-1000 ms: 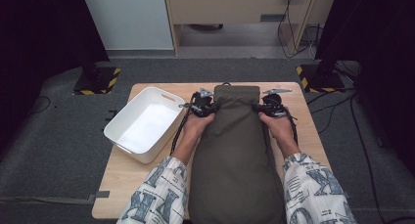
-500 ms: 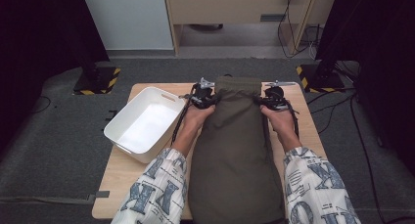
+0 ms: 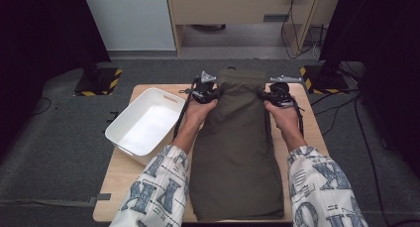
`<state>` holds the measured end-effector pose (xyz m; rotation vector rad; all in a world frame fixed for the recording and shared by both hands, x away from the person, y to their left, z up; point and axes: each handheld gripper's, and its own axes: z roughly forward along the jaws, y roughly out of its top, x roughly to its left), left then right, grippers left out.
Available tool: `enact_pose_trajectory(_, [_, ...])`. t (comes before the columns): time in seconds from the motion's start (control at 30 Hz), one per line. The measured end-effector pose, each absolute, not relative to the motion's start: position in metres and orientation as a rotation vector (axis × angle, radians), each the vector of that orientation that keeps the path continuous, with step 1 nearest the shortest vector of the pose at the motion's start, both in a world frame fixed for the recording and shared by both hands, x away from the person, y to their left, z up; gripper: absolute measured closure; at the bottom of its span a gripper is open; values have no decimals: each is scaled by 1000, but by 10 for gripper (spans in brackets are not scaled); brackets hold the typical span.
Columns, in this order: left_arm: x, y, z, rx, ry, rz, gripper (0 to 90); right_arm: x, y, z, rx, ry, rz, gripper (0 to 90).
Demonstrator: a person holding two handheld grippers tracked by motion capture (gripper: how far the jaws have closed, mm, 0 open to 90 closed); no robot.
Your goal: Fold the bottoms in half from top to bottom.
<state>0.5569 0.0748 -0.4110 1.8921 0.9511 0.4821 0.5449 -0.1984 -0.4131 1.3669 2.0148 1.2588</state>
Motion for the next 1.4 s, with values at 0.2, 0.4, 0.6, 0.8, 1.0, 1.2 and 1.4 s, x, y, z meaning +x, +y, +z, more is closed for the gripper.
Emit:
enact_pose_trajectory(0.2, [561, 75, -398, 1890, 941, 507, 827, 547, -197, -405, 1361, 2002, 1268, 878])
enact_pose_trajectory(0.4, [568, 76, -371, 1866, 921, 546, 826, 561, -195, -377, 1332, 1958, 1291, 877])
enact_pose_trajectory(0.6, [564, 74, -357, 1869, 894, 574, 826, 556, -197, -369, 1292, 1949, 1304, 877])
enact_pose_trajectory(0.8, [546, 72, -356, 1870, 873, 588, 826, 541, -200, -370, 1268, 1952, 1311, 877])
enact_pose_trajectory(1.0, [521, 75, -361, 1863, 854, 588, 825, 516, -202, -371, 1220, 1971, 1305, 877])
enact_pose_trajectory(1.2, [504, 79, -367, 1858, 847, 592, 824, 500, -201, -376, 1199, 1988, 1305, 877])
enact_pose_trajectory(1.4, [494, 87, -376, 1856, 825, 592, 824, 492, -196, -382, 1160, 2012, 1303, 877])
